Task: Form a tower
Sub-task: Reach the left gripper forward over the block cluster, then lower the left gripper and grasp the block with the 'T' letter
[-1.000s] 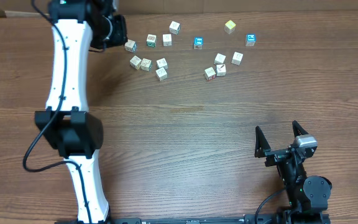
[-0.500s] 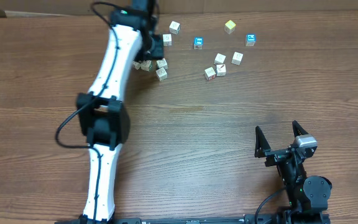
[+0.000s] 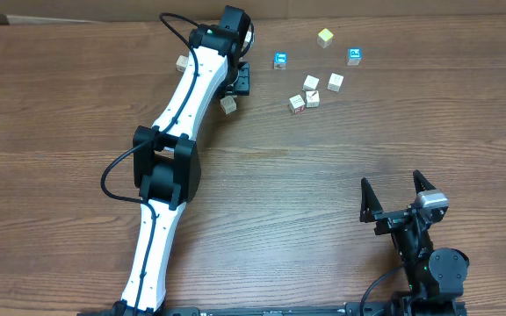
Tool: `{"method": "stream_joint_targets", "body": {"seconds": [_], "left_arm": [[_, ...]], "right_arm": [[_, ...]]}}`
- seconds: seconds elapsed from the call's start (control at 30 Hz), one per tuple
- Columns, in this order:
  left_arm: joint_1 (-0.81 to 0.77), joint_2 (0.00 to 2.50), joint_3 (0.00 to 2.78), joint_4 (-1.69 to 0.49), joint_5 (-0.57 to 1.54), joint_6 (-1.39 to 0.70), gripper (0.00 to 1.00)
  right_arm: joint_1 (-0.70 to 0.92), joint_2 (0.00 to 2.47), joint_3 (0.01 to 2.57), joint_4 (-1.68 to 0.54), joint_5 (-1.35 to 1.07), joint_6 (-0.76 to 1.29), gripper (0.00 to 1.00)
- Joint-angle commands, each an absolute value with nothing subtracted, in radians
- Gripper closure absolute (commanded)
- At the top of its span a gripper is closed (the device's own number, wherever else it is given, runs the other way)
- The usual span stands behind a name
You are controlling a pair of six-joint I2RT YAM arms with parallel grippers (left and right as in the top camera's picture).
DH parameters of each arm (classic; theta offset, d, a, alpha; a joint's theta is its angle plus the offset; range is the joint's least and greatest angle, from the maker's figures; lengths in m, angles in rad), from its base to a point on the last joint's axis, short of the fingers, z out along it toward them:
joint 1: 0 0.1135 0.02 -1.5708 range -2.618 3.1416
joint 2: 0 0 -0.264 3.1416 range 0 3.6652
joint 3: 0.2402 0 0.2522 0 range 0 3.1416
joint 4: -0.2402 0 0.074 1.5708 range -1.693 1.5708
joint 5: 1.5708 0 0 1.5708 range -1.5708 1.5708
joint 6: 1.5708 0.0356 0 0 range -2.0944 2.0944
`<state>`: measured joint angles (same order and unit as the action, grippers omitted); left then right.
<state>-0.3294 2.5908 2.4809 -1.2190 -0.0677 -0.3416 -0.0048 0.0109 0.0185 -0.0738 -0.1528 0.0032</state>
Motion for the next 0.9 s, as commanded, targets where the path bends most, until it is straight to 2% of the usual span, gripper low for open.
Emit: {"method": "stream_joint_targets", "body": {"seconds": [0.0, 0.23, 0.33, 0.73, 0.87], "left_arm": [[-0.327, 2.611, 2.497, -1.198, -0.109, -0.374, 0.41], [-0.328, 2.613, 2.487, -1.146, -0.109, -0.389, 0.42], [-0.328, 2.613, 2.487, -1.148, -0.113, -0.420, 0.45], [-0.328, 2.614, 2.481, -1.163, -0.115, -0.499, 0.44], [-0.328, 2.617, 2.481, -1.151, -0.115, -0.498, 0.48]], "right_arm": [[0.001, 0.003, 0.008, -0.070, -0.151, -0.001, 0.00], [0.001, 0.003, 0.008, -0.070, -0.151, -0.001, 0.00], [0.001, 0.003, 0.008, -0.070, -0.151, -0.001, 0.00], [0.001, 0.003, 0.008, -0.070, -0.151, -0.001, 0.00], [0.001, 0.003, 0.008, -0.070, -0.151, -0.001, 0.00]]}}
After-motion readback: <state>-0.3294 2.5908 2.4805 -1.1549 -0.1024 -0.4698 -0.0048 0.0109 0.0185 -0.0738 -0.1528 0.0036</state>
